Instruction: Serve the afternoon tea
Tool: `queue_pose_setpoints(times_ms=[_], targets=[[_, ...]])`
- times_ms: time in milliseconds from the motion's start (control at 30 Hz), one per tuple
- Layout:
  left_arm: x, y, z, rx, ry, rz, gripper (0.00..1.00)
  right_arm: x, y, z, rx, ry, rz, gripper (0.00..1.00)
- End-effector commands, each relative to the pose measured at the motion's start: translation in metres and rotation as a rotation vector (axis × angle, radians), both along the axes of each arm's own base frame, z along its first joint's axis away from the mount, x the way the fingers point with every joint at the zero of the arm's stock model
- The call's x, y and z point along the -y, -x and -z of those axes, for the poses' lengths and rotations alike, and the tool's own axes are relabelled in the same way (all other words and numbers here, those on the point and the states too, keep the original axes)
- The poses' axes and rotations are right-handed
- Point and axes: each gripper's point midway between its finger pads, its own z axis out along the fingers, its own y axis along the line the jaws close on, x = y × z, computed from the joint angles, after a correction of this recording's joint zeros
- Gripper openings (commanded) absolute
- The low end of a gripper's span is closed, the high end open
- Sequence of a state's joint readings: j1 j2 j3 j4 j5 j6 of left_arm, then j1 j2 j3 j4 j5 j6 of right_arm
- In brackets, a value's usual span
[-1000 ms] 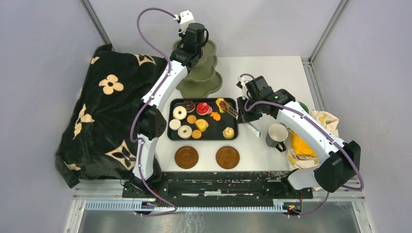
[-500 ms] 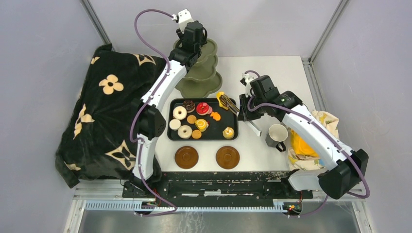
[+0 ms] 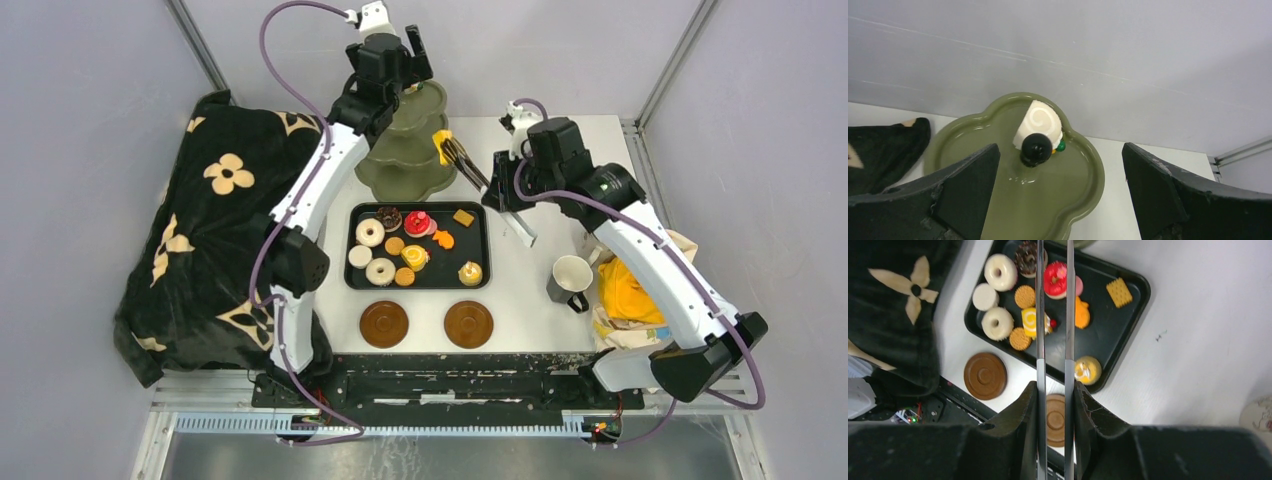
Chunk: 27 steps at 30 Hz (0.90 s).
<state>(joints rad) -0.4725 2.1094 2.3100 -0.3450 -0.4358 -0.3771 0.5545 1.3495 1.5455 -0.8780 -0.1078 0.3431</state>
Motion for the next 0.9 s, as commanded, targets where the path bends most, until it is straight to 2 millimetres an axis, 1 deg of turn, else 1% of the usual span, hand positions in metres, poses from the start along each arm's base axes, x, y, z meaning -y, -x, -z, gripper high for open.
queue_pose_setpoints(times_ms=[0, 67, 167, 233, 267, 300, 333, 367, 400, 467, 500, 600, 667, 767, 867], targets=[[-0.036, 0.041, -0.059, 0.076, -0.037, 0.007, 0.99, -0.022, -0.024, -0.047, 0.141, -0.082, -0.044, 0.05], [-0.051, 0.054, -0.047, 0.039, -0.054, 0.004, 0.99, -0.027, -0.031, -0.052, 0.150, -0.083, -0.056, 0.05], [-0.079, 0.074, -0.032, -0.016, -0.034, -0.006, 0.99, -0.033, -0.042, -0.063, 0.174, -0.081, -0.065, 0.05], [-0.105, 0.089, -0.026, -0.016, -0.035, -0.050, 0.99, -0.039, -0.049, -0.071, 0.194, -0.097, -0.073, 0.05], [-0.119, 0.102, -0.030, 0.007, -0.037, -0.078, 0.99, -0.044, -0.052, -0.076, 0.205, -0.111, -0.082, 0.05], [-0.138, 0.109, -0.027, 0.010, -0.036, -0.111, 0.99, -0.049, -0.056, -0.081, 0.213, -0.127, -0.091, 0.06], [-0.153, 0.114, -0.020, -0.004, -0.028, -0.132, 0.99, -0.055, -0.060, -0.081, 0.209, -0.141, -0.099, 0.06], [-0.166, 0.121, -0.009, -0.030, -0.014, -0.150, 0.99, -0.060, -0.063, -0.086, 0.215, -0.160, -0.108, 0.06], [-0.179, 0.128, -0.004, -0.046, -0.005, -0.170, 0.99, -0.066, -0.068, -0.088, 0.217, -0.177, -0.114, 0.06], [-0.197, 0.142, 0.010, -0.080, 0.007, -0.200, 0.99, -0.080, -0.074, -0.094, 0.229, -0.210, -0.137, 0.06], [-0.203, 0.149, 0.015, -0.092, 0.017, -0.210, 0.99, -0.088, -0.077, -0.096, 0.237, -0.224, -0.147, 0.06], [-0.210, 0.167, 0.024, -0.111, 0.024, -0.222, 0.99, -0.109, -0.088, -0.101, 0.249, -0.242, -0.163, 0.06], [-0.216, 0.175, 0.025, -0.117, 0.020, -0.231, 0.99, -0.121, -0.095, -0.103, 0.266, -0.237, -0.157, 0.06], [-0.226, 0.183, 0.019, -0.117, 0.012, -0.254, 0.99, -0.131, -0.111, -0.102, 0.288, -0.203, -0.106, 0.05], [-0.232, 0.188, 0.011, -0.108, -0.002, -0.271, 0.99, -0.132, -0.128, -0.104, 0.341, -0.138, -0.024, 0.05]])
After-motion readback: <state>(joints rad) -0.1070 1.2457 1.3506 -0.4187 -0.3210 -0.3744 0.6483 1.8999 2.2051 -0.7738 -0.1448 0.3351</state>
